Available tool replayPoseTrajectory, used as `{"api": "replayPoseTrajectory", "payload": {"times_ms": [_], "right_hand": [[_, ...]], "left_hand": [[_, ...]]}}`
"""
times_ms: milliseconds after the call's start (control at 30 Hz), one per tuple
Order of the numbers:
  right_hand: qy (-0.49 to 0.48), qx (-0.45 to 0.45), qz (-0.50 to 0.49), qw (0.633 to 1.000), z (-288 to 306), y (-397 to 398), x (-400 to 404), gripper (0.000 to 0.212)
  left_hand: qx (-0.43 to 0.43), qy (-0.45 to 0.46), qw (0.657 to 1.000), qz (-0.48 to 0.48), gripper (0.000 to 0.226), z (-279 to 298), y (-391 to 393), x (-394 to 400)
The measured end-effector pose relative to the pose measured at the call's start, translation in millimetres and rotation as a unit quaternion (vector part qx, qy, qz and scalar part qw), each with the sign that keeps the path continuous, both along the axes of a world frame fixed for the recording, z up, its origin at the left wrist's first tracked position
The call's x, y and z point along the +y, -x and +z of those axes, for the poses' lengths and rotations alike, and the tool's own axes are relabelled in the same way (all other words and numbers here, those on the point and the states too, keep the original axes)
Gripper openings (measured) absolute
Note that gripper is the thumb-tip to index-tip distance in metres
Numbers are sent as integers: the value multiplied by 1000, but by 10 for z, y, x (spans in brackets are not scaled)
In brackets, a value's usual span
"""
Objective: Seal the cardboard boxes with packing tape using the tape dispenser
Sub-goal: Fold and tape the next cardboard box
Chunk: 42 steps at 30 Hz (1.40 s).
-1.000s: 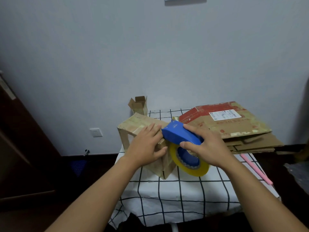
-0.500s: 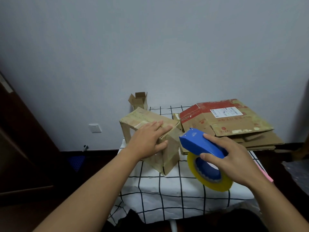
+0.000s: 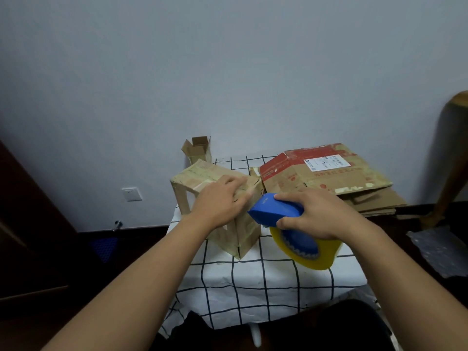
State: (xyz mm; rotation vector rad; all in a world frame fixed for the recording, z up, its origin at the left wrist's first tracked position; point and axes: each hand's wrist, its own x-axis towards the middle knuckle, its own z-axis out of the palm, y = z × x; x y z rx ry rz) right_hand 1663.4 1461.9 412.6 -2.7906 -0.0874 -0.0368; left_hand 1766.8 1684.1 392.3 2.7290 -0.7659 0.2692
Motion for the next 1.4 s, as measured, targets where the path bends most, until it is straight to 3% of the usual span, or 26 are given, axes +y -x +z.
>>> {"api": "replayPoseTrajectory", "payload": {"times_ms": [200,367,533,600,667,867,967,1067,1200,1400], "right_hand": [[-13,53,-1,999,231,-108,140,61],[16,106,9,994,497,-267,272,33],[71,169,2,983,557,-451,317,38],[125,235,4,964,359,-480,371,47],[111,257,-3,960,97,-458,345,53],[-20,129,-77,988,-33,-276,84,43],[-57,62,-122,989,-64,-117,-5,57],[-152,-13,-168,974,-200,89,69,67],[-261,-56,-164,950,-459,288,394,68],[-307,-99,-179,929,-733,368,590,75]], "left_hand": [[-25,-17,999,32,55,-46,-27,-57],[-27,-19,999,22,51,-33,-54,-64],[-24,-23,999,19,50,-11,-49,-64],[-24,-27,999,20,50,-5,-37,-58],[-21,-25,999,23,53,-17,-19,-50],[-18,-59,998,3,54,22,-2,36],[-12,-63,997,-47,51,78,-17,276],[-7,-65,996,-61,52,28,20,494],[-22,-28,999,-8,52,-82,79,576],[-67,-72,994,-40,52,-102,38,745]]}}
